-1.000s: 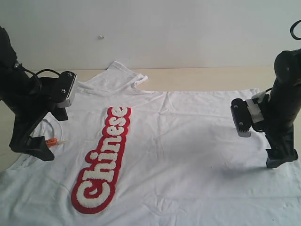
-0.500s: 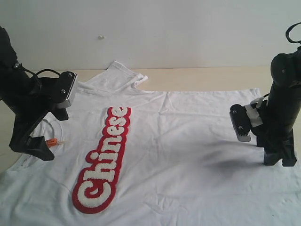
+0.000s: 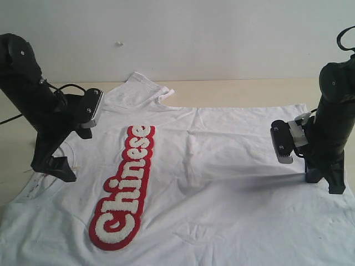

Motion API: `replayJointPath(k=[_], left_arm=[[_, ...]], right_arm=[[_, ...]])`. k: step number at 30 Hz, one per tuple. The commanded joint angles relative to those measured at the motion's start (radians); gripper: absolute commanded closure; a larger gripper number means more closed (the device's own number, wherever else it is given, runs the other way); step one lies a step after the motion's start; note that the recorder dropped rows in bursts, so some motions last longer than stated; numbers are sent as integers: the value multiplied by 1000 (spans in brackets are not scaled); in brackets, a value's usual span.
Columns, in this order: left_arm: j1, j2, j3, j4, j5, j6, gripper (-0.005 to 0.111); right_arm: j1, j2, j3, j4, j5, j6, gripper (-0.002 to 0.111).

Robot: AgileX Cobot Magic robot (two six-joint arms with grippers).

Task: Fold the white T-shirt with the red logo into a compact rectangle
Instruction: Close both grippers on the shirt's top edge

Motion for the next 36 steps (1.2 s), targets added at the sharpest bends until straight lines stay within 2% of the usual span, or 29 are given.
replayJointPath(k=[1, 7, 21, 26, 29, 30, 32, 33, 36], left_arm=[[4, 60, -34, 54, 64, -17, 1], [9, 92, -34, 130, 40, -50, 1], [33, 170, -34, 130, 9, -55, 1], [33, 198, -34, 130, 18, -55, 9], [33, 213, -34, 130, 31, -57, 26], [33, 218, -34, 130, 31, -61, 35], [33, 229, -34, 130, 31, -74, 55], [33, 231, -34, 130, 30, -74, 70], [33, 233, -34, 130, 30, -75, 104]], right_arm=[[-4, 51, 11, -5, -66, 10, 108], [-4, 51, 11, -8, -66, 10, 108], [-1, 51, 11, -7, -73, 17, 108], [-1, 51, 11, -7, -74, 17, 108], [-1, 51, 11, -7, -81, 17, 108], [-1, 51, 11, -7, -81, 17, 108], [-1, 51, 11, -7, -85, 17, 108], [-1, 51, 11, -7, -85, 17, 108], [-1, 51, 11, -7, -88, 17, 108]])
